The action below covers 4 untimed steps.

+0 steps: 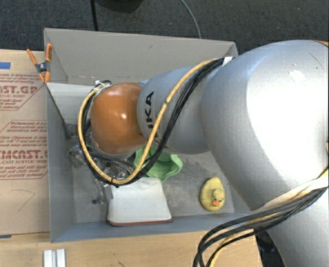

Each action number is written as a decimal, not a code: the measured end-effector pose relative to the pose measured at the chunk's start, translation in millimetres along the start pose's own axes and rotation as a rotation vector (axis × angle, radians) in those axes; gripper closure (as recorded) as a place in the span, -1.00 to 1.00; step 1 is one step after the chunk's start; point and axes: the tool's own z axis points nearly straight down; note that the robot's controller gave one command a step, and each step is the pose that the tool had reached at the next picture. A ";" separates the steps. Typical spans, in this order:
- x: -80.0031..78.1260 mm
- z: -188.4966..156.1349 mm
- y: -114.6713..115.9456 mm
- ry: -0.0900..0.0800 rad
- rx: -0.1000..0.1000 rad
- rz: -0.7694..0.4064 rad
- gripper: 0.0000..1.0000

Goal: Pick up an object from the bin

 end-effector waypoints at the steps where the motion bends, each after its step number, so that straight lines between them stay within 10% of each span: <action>1: 34.9 -13.0 -8.4 -0.003 -0.002 -0.104 -1.00; 2: 62.7 -36.3 -23.6 0.007 0.002 -0.226 -1.00; 3: 45.5 -44.1 0.5 -0.004 -0.002 -0.184 -1.00; 4: 55.3 -92.4 -30.8 0.007 -0.005 -0.061 -1.00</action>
Offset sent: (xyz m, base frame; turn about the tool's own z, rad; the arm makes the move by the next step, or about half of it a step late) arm -0.0325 -0.0145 0.0557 -0.3116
